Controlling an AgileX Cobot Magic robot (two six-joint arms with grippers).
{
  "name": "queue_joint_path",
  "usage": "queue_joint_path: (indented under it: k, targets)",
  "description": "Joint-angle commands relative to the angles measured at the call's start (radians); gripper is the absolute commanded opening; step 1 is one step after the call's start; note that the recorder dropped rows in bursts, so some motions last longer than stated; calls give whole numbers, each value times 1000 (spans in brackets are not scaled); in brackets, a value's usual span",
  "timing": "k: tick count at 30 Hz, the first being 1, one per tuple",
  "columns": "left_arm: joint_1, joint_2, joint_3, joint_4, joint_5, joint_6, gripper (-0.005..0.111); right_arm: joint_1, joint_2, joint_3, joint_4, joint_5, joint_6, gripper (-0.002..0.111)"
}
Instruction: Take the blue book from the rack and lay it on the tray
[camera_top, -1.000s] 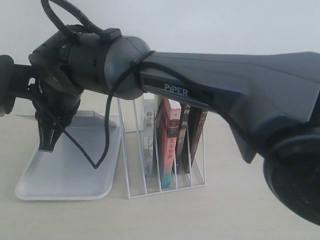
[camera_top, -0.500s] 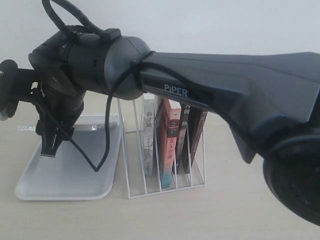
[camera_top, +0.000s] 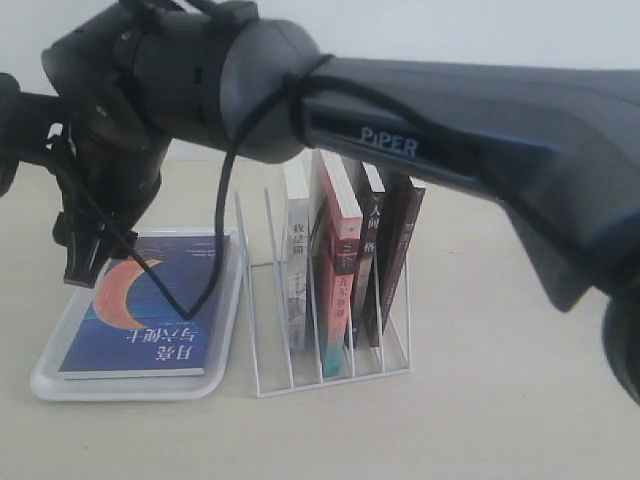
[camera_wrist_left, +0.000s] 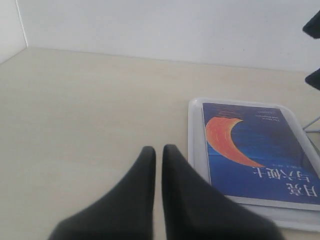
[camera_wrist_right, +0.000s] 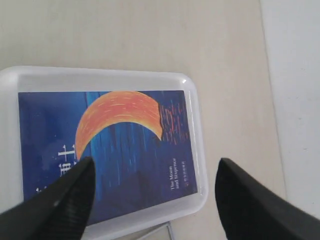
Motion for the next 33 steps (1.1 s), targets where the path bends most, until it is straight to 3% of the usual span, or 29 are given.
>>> queue_joint_path:
  k: [1, 14, 17, 30, 33]
  targets:
    - [-5, -2, 4, 1, -3, -8, 4, 7, -67, -5, -1, 40, 15, 65]
    - [-5, -2, 4, 1, -3, -8, 4, 39, -259, -5, -9, 270, 93, 64]
    - [-5, -2, 4, 1, -3, -8, 4, 39, -305, -5, -23, 375, 120, 60]
    - [-5, -2, 4, 1, -3, -8, 4, 39, -370, -4, -39, 436, 269, 2]
    - [-5, -2, 4, 1, -3, -8, 4, 39, -373, -4, -40, 436, 273, 0]
